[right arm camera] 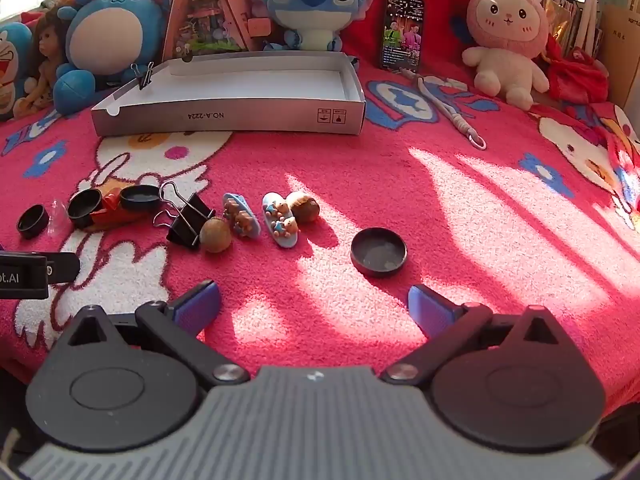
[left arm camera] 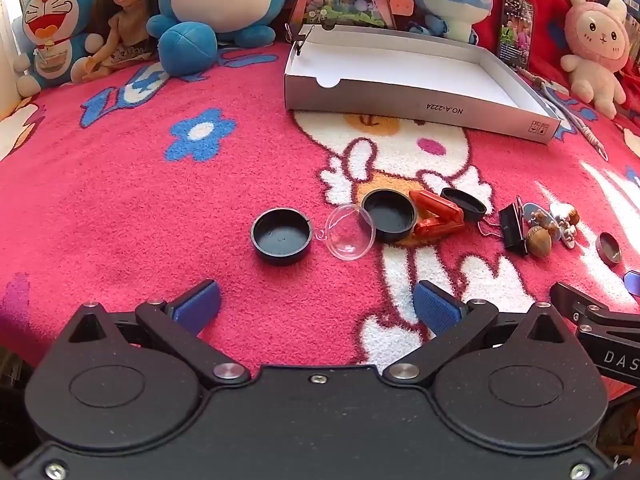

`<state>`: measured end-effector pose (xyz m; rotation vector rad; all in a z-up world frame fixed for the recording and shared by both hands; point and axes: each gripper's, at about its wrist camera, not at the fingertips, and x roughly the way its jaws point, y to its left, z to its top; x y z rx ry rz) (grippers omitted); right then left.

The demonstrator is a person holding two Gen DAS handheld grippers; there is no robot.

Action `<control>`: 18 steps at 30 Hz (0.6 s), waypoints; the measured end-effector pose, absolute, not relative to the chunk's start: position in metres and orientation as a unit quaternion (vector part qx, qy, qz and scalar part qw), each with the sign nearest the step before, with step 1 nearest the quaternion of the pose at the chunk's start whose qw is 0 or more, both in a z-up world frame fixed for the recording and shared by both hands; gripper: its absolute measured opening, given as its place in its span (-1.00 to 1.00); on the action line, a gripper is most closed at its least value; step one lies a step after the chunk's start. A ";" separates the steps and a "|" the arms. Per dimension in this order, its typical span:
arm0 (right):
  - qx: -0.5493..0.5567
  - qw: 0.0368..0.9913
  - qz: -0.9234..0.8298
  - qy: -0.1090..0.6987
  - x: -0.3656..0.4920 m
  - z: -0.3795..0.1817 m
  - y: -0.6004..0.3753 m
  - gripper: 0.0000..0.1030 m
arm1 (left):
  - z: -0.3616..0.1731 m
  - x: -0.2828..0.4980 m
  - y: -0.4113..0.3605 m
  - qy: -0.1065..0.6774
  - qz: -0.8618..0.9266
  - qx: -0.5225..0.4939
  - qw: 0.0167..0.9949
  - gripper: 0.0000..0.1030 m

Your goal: Organize rigid objects

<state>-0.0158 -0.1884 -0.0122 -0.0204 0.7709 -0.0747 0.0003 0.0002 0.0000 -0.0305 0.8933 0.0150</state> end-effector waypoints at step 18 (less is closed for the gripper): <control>-0.010 0.926 -0.036 0.375 -0.017 -0.012 -0.187 1.00 | -0.002 0.001 0.001 0.432 0.009 -0.011 0.902 1.00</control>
